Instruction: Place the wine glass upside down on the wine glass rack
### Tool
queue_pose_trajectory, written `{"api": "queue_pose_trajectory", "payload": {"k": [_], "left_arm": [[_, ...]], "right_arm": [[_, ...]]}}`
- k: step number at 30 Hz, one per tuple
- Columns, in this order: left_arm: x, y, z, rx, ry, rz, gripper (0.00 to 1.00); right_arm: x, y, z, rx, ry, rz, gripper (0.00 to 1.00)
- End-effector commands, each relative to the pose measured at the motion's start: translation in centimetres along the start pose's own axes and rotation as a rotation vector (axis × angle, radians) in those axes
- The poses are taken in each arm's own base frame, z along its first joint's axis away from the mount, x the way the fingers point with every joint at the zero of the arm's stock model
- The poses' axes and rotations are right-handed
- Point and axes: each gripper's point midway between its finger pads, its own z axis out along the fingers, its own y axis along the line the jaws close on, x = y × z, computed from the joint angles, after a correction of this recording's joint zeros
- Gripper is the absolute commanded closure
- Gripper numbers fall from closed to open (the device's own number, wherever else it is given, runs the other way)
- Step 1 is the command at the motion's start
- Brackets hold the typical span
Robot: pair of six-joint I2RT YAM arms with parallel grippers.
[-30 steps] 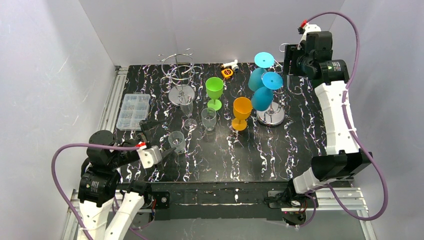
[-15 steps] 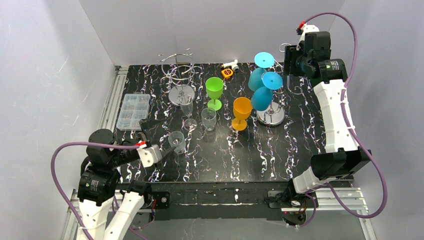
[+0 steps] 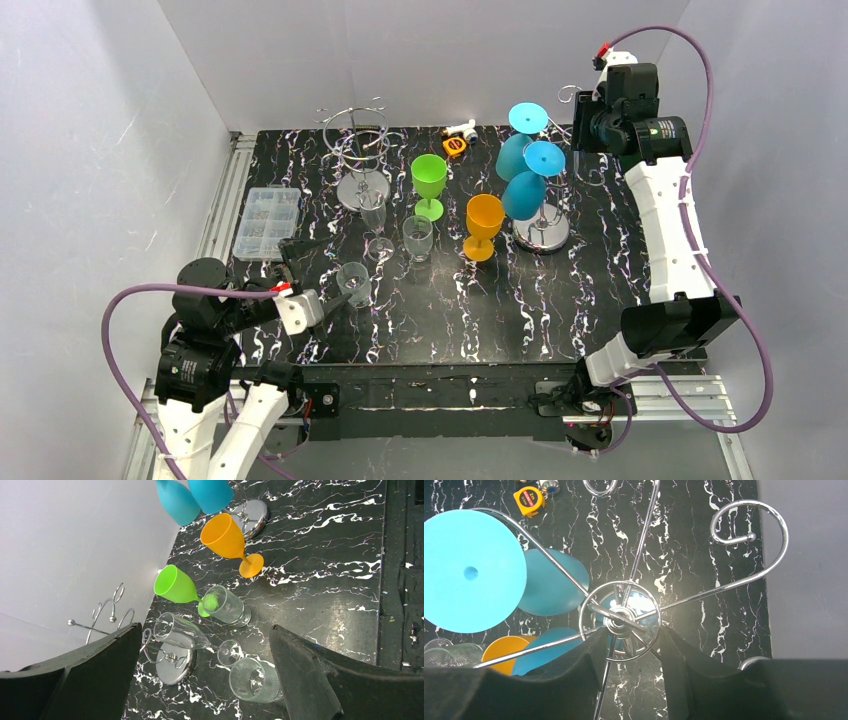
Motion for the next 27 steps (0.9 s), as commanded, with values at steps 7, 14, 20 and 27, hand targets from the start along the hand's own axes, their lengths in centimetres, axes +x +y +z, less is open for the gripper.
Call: {"api": "queue_pose_trajectory", "payload": {"k": [7,14,20,27], "left_arm": [[-1.3,0.3,-0.3,0.003,-0.025,0.02,0.02],[-1.2,0.1,-0.4,-0.004,-0.022,0.026,0.02],[-1.4,0.1,-0.4,0.002,-0.03,0.022,0.02],[-1.6,0.0,-0.6,-0.005,-0.031,0.023,0.02]], "right_arm": [[1.6,1.0,1.6,-0.024,0.021,0.144,0.76],[1.4,-0.1,0.6,0.054,-0.074,0.311,0.99],[0.1,-0.2,-1.6,0.156,-0.22,0.464,0.99],[-0.2,-0.7,-1.8,0.31,-0.357,0.646,0.99]]}}
